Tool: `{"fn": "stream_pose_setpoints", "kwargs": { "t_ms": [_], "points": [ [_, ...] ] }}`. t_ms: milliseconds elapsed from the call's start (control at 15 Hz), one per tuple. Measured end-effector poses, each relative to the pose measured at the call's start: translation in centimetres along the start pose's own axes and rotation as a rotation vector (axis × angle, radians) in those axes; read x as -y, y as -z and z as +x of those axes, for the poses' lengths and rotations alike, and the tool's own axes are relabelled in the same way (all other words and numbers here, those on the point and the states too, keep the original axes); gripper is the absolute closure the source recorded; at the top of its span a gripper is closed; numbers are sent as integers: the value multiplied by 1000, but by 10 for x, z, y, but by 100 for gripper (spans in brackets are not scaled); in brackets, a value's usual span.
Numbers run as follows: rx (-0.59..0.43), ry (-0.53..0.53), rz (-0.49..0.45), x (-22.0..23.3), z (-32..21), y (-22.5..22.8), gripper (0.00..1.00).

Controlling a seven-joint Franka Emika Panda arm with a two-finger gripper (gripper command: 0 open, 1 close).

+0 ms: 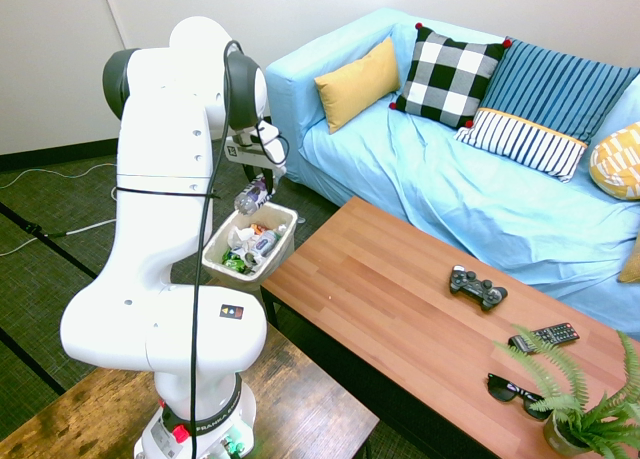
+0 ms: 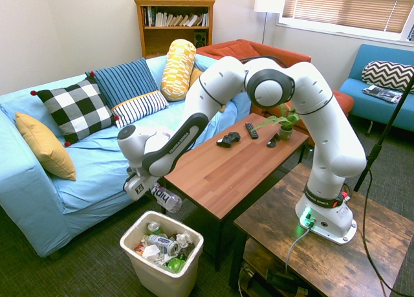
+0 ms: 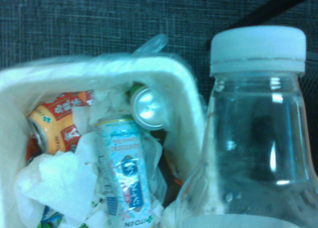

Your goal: Throw the bottle in the trash bin

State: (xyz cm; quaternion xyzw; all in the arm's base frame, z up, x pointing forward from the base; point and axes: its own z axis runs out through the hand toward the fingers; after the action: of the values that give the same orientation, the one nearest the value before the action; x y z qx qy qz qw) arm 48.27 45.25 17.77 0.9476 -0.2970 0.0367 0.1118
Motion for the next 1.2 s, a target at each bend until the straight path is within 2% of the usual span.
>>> {"fn": "stream_pose_setpoints", "kwargs": {
  "t_ms": [67,400,1200],
  "points": [
    [-7,19,-12,8,-10,-7,0],
    [-13,30,-47,15,10,-29,0],
    [6,24,-63,5,12,-46,0]
  ]
}}
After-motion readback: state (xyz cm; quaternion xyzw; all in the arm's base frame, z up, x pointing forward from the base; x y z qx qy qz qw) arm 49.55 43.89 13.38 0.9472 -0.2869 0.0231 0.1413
